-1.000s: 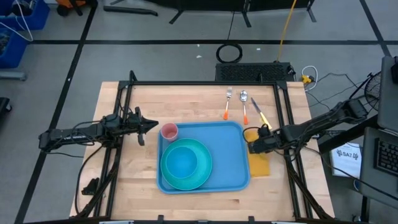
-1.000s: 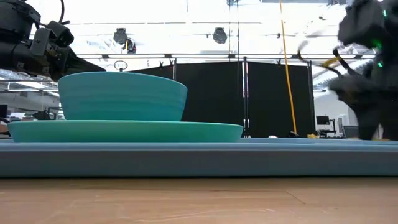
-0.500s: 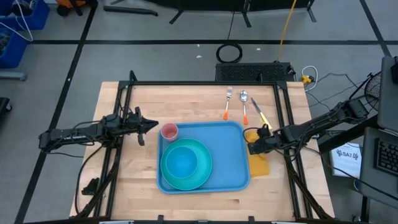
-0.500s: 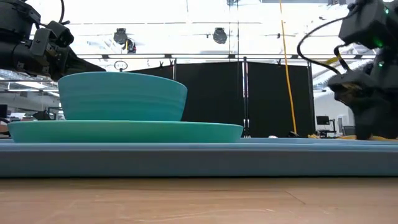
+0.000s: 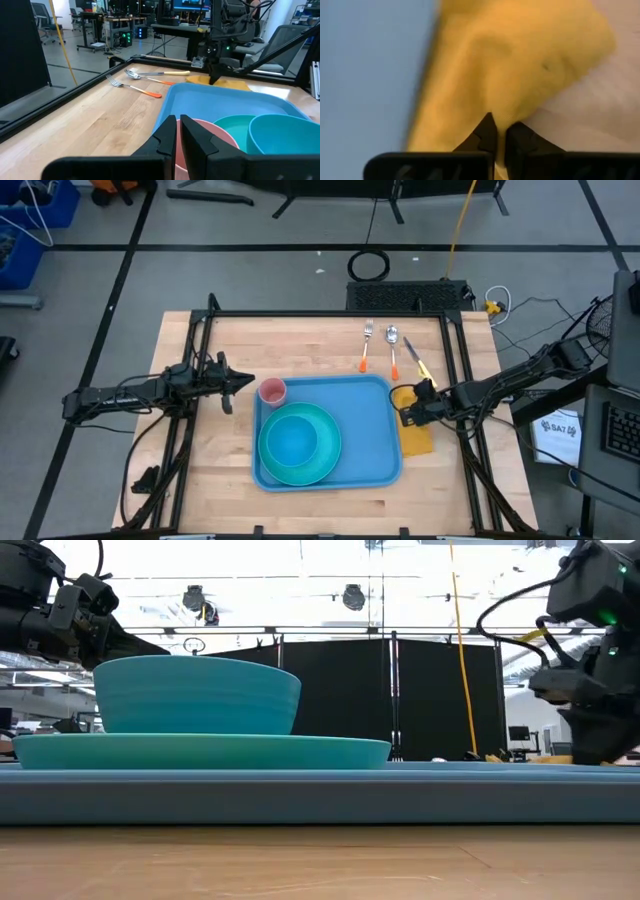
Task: Set up tray
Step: Put the yellow napkin on the blue serving tray to the right of the light blue plate
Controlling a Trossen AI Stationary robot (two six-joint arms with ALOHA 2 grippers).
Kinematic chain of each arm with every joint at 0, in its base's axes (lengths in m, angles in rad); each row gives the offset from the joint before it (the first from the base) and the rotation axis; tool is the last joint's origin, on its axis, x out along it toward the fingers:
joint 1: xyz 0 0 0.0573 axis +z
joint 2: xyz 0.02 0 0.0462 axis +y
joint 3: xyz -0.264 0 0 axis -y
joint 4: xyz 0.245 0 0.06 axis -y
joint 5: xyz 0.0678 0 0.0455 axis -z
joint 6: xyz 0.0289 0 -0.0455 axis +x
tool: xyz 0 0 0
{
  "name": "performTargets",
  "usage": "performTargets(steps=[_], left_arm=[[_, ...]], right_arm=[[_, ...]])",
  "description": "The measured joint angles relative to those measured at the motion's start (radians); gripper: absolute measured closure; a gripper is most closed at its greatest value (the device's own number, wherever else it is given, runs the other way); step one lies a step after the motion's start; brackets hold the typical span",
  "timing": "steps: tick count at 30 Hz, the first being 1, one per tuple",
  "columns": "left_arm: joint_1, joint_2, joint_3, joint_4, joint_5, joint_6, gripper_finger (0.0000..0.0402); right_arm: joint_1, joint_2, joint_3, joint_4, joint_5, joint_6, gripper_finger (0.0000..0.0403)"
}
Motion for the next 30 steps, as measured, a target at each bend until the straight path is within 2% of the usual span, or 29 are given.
performTargets(steps=[6, 16, 25, 30], left_arm=[[0.000, 0.000, 0.000, 0.000, 0.000, 0.000, 0.0376], [0.000, 0.000, 0.000, 0.000, 0.000, 0.000, 0.0376], [0.000, 0.000, 0.000, 0.000, 0.000, 0.000, 0.0376], [0.000, 0.000, 0.000, 0.000, 0.000, 0.000, 0.0376]], right_arm=[[0.001, -0.057, 0.000, 0.198, 0.063, -0.125, 0.0400], [0.035, -0.111, 0.001, 0.717, 0.073, -0.384, 0.0401], [0.146, -0.021, 0.002, 1.038, 0.064, -0.349, 0.0402], [0.213, 0.080, 0.002, 1.053, 0.158, -0.229, 0.0402]])
